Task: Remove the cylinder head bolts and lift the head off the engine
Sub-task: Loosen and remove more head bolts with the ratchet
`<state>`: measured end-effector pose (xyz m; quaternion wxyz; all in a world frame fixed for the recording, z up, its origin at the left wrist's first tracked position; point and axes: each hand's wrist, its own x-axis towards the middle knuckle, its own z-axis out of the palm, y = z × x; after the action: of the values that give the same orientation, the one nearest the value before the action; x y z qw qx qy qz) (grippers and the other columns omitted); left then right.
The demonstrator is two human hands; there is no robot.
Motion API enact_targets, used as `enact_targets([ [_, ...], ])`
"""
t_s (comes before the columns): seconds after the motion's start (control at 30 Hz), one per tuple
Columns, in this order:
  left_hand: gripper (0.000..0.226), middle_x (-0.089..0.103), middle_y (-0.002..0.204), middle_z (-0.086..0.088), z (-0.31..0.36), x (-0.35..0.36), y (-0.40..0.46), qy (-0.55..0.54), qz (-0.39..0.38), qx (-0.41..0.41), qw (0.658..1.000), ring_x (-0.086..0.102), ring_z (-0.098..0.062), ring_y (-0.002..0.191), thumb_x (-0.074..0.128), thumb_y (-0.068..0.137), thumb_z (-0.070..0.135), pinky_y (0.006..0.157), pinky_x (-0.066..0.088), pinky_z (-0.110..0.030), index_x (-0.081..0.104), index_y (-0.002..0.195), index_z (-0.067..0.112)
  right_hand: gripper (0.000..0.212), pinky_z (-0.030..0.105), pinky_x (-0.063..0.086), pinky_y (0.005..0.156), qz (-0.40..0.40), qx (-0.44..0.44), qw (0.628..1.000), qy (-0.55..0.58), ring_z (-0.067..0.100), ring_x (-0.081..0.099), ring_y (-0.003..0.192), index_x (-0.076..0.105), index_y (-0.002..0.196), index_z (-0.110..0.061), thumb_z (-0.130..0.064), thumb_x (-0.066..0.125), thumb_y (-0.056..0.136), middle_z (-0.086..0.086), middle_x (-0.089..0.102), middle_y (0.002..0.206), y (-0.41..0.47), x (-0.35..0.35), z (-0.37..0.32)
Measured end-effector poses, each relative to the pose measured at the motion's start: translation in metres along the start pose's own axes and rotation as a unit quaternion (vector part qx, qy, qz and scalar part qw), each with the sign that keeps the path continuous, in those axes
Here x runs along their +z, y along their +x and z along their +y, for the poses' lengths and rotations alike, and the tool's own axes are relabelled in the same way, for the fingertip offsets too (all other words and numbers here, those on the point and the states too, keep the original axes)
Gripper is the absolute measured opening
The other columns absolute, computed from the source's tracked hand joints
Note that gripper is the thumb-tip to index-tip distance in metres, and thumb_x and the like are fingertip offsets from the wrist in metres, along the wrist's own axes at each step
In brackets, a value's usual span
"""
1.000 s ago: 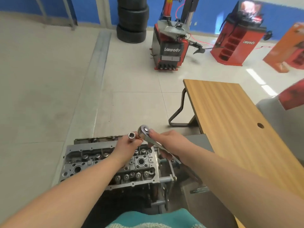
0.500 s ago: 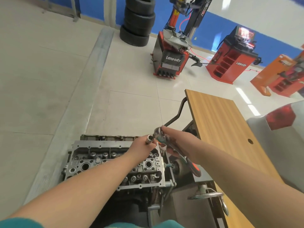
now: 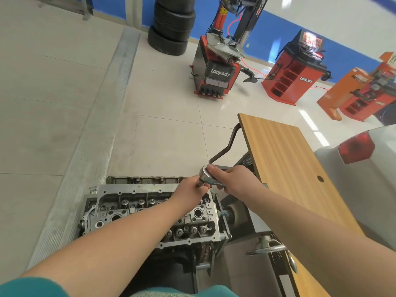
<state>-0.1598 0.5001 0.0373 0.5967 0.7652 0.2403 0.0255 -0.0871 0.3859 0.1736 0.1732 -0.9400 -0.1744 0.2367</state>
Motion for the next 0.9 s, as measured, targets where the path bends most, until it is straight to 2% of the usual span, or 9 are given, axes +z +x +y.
enact_targets([
  [0.1,0.033,0.057,0.055,0.015,-0.002,-0.001,0.002,0.007,0.005,0.006,1.000,0.045,-0.008,0.056,0.058,0.095,0.015,0.048,0.032,-0.019,0.054,0.066,0.031,0.089,0.041,0.058,0.072,-0.014,0.007,1.000,-0.018,0.021,0.060,0.055,0.076,0.078,-0.007,-0.091,0.045,0.083,0.001,0.065,0.058,-0.001,0.004,-0.005],
  [0.2,0.031,0.059,0.064,0.009,-0.005,-0.003,0.002,0.005,-0.006,0.006,1.000,0.045,-0.010,0.057,0.058,0.095,0.014,0.055,0.034,-0.028,0.056,0.066,0.025,0.090,0.032,0.050,0.051,-0.115,0.049,0.988,0.085,0.023,0.054,0.048,0.074,0.079,-0.003,-0.087,0.042,0.090,0.007,0.066,0.059,-0.008,0.006,-0.005],
  [0.27,0.031,0.059,0.062,0.011,-0.006,-0.004,0.002,0.004,-0.020,0.009,1.000,0.043,-0.008,0.055,0.058,0.095,0.013,0.054,0.034,-0.027,0.056,0.066,0.024,0.086,0.031,0.048,0.045,-0.143,0.029,0.986,0.077,0.024,0.054,0.047,0.072,0.087,0.001,-0.078,0.039,0.098,0.010,0.067,0.062,-0.012,0.006,-0.002],
  [0.33,0.033,0.055,0.053,0.017,-0.004,-0.004,0.002,0.003,-0.034,0.010,0.999,0.039,-0.006,0.051,0.057,0.094,0.011,0.051,0.032,-0.025,0.053,0.065,0.025,0.071,0.041,0.051,0.052,-0.114,-0.017,0.993,-0.020,0.025,0.055,0.052,0.071,0.094,-0.005,-0.068,0.038,0.105,0.009,0.066,0.063,-0.010,0.002,-0.004],
  [0.47,0.023,0.055,0.053,0.017,-0.003,-0.002,0.005,-0.004,-0.053,0.004,0.999,0.041,-0.001,0.044,0.056,0.093,0.011,0.045,0.032,-0.019,0.062,0.074,0.022,0.081,0.034,0.048,0.059,-0.024,-0.079,0.980,-0.179,0.019,0.062,0.059,0.071,0.084,-0.016,-0.087,0.034,0.092,0.003,0.066,0.067,0.000,-0.008,-0.007],
  [0.6,0.027,0.054,0.049,0.022,-0.006,-0.001,0.006,-0.004,-0.042,0.014,0.999,0.041,-0.001,0.042,0.055,0.093,0.010,0.041,0.030,-0.013,0.057,0.071,0.025,0.082,0.043,0.059,0.078,-0.063,-0.080,0.983,-0.150,0.022,0.067,0.069,0.071,0.089,-0.014,-0.088,0.036,0.090,0.009,0.075,0.083,0.003,-0.003,-0.004],
  [0.7,0.026,0.055,0.051,0.022,-0.007,-0.002,0.007,0.002,-0.046,0.015,0.999,0.042,0.000,0.044,0.055,0.095,0.015,0.042,0.032,-0.013,0.056,0.071,0.026,0.083,0.041,0.058,0.073,-0.058,-0.079,0.988,-0.122,0.023,0.067,0.064,0.070,0.089,-0.010,-0.085,0.034,0.093,0.007,0.068,0.069,0.000,0.005,-0.002],
  [0.8,0.022,0.059,0.057,0.020,-0.005,-0.005,0.008,0.004,-0.066,0.019,0.998,0.044,0.002,0.048,0.058,0.096,0.024,0.047,0.034,-0.013,0.058,0.074,0.026,0.082,0.040,0.056,0.067,-0.037,-0.079,0.993,-0.079,0.021,0.064,0.058,0.067,0.088,-0.009,-0.083,0.030,0.096,0.006,0.067,0.065,-0.010,0.015,0.004],
  [0.9,0.021,0.068,0.068,0.018,0.001,-0.007,0.008,0.002,-0.079,0.024,0.997,0.055,0.003,0.056,0.057,0.093,0.025,0.055,0.041,-0.018,0.067,0.077,0.034,0.061,0.036,0.051,0.061,-0.033,-0.108,0.992,-0.059,0.014,0.064,0.061,0.065,0.091,-0.024,-0.082,0.049,0.090,-0.002,0.069,0.072,-0.022,0.012,0.016],
])
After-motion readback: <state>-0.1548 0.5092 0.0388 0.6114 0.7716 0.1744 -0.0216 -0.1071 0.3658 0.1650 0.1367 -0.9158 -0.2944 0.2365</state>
